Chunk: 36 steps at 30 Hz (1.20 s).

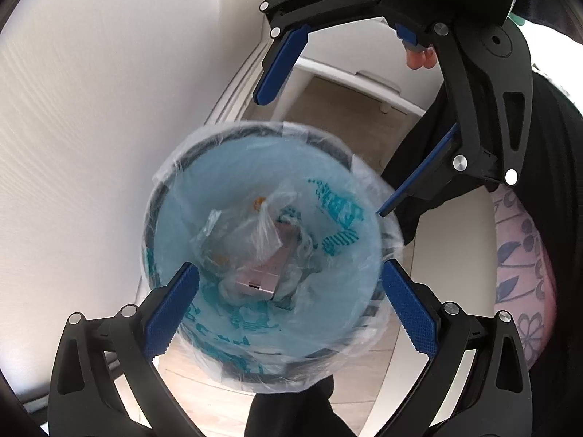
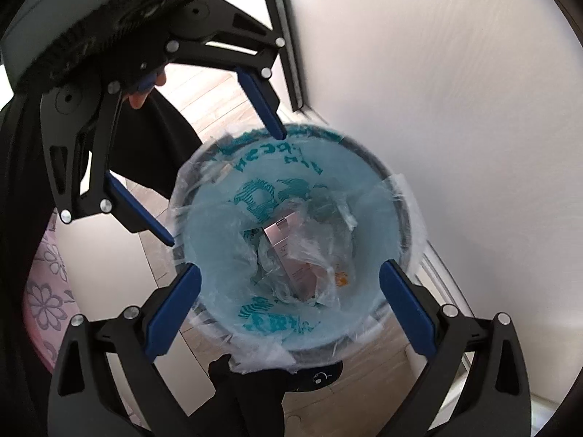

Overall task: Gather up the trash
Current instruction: 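Move both tools back toward the nightstand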

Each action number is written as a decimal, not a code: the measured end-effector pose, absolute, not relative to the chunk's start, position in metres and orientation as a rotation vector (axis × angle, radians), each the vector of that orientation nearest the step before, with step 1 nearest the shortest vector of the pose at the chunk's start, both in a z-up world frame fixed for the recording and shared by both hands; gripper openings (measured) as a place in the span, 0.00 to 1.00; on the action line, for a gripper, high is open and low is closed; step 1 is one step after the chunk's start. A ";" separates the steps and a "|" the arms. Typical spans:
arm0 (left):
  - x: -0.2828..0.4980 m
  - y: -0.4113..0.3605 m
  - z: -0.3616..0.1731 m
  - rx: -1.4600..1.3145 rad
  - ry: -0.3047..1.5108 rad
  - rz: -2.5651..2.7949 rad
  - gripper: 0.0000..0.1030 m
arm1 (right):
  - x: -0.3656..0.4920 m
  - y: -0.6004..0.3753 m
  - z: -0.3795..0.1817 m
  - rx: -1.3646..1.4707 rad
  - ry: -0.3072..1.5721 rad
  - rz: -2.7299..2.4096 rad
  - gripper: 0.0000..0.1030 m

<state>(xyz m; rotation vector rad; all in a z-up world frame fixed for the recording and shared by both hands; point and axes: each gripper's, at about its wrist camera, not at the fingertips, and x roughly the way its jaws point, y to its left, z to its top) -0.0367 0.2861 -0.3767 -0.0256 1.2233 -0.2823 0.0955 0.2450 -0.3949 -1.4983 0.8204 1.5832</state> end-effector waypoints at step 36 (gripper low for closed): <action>0.023 0.168 -0.147 0.183 0.856 -0.345 0.94 | 0.124 0.023 -0.112 -0.707 0.537 1.009 0.93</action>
